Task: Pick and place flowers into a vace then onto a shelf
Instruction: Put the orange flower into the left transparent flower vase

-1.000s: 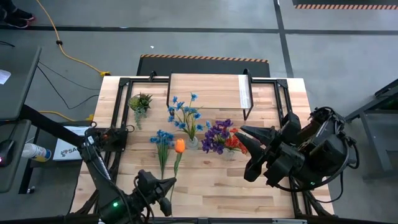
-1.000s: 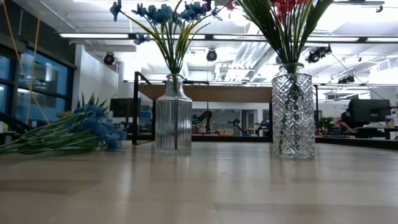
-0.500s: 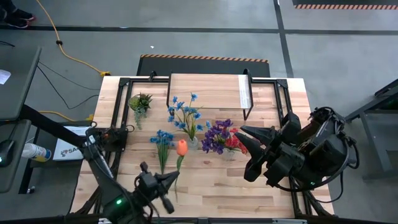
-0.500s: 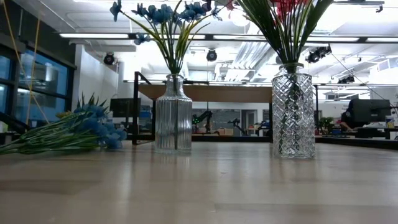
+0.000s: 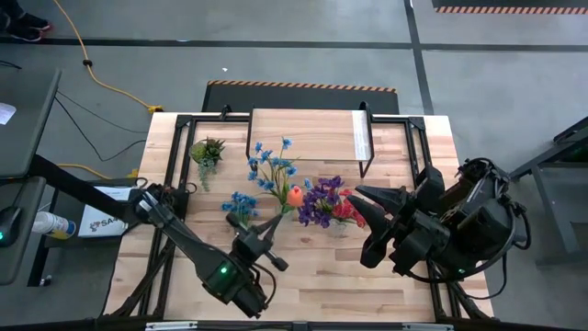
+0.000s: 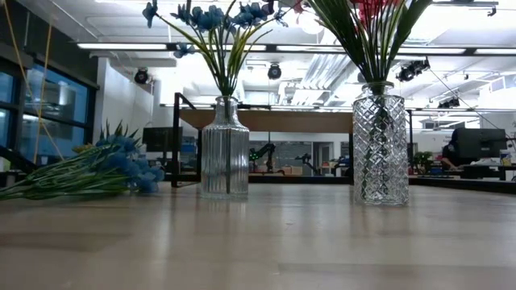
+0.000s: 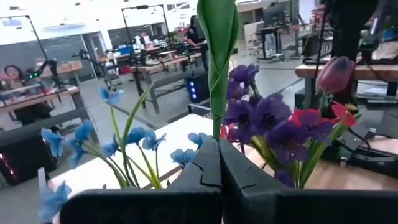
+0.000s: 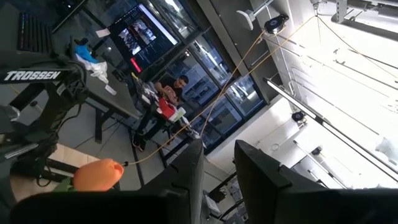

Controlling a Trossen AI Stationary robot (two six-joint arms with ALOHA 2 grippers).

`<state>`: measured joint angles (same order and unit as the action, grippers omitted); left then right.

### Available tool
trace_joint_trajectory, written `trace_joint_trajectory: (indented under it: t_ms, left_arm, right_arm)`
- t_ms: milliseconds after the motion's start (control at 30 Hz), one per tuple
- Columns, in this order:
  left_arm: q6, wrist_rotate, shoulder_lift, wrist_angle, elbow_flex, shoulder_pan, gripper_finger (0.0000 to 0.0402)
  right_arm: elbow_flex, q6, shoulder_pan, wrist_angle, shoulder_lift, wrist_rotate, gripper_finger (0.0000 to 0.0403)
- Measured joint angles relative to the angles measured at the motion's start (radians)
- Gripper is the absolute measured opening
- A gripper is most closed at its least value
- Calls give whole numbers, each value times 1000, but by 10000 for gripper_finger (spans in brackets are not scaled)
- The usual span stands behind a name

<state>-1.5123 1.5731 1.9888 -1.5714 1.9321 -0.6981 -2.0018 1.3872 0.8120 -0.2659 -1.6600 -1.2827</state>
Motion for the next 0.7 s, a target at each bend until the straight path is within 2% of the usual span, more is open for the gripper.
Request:
trace_joint_trajectory:
  t_ms: [367, 700]
  left_arm:
    - [-63, -2, -8, 0, -8, -2, 20]
    - [12, -3, -23, 0, -7, 72, 20]
  right_arm:
    - [0, 8, -1, 0, 0, 2, 83]
    - [0, 8, -1, 0, 0, 4, 83]
